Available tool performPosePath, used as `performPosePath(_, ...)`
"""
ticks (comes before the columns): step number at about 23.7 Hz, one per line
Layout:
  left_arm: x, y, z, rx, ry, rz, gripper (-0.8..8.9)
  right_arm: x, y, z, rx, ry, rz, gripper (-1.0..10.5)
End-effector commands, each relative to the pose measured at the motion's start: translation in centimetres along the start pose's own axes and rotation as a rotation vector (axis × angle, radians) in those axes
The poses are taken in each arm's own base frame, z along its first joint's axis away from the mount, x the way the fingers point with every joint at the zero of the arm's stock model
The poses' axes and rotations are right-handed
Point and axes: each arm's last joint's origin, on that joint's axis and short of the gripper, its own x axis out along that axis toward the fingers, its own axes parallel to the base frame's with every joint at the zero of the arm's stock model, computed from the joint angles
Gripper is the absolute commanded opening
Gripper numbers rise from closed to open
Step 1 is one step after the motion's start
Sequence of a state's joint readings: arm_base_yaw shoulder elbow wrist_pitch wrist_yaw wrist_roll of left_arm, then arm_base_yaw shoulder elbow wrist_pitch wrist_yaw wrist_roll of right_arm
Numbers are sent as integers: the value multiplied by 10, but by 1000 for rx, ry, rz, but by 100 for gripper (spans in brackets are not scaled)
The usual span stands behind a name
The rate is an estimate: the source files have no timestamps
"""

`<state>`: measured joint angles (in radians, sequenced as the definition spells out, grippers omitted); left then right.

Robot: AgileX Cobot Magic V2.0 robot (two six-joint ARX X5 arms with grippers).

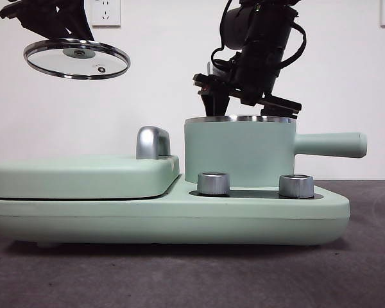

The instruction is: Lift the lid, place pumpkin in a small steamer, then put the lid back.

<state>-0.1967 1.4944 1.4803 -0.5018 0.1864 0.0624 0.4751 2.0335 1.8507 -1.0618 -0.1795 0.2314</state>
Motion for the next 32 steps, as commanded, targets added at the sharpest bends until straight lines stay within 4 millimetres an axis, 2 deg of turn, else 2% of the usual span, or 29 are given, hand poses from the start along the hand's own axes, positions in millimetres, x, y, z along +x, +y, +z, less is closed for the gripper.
performPosePath(1, -4, -1, 10, 7, -49, -3, 24, 13, 5, 4, -24, 16, -4, 254)
performPosePath(5, -4, -1, 10, 7, -49, -3, 24, 16, 6, 3, -28, 20, -29, 264)
performPosePath(11, -4, -1, 10, 7, -49, -3, 24, 15, 6, 4, -29, 8, -26, 368)
performPosePath(14, -4, -1, 10, 7, -49, -3, 24, 10, 7, 5, -31, -7, -26, 481)
performPosePath(19, -4, -1, 10, 6, -48, -3, 24, -4, 9, 4, -33, -47, -42, 497)
performPosePath(22, -4, -1, 10, 6, -48, -3, 24, -22, 12, 4, -38, -91, -49, 497)
performPosePath(26, -4, -1, 10, 7, -48, -3, 24, -61, 18, -1, -51, -176, -28, 497)
performPosePath(30, -4, -1, 10, -7, -48, -4, 24, -103, 19, -22, -69, -190, -44, 496)
performPosePath(32, -4, -2, 10, -11, -47, -6, 24, -124, 17, -38, -66, -178, -107, 496)
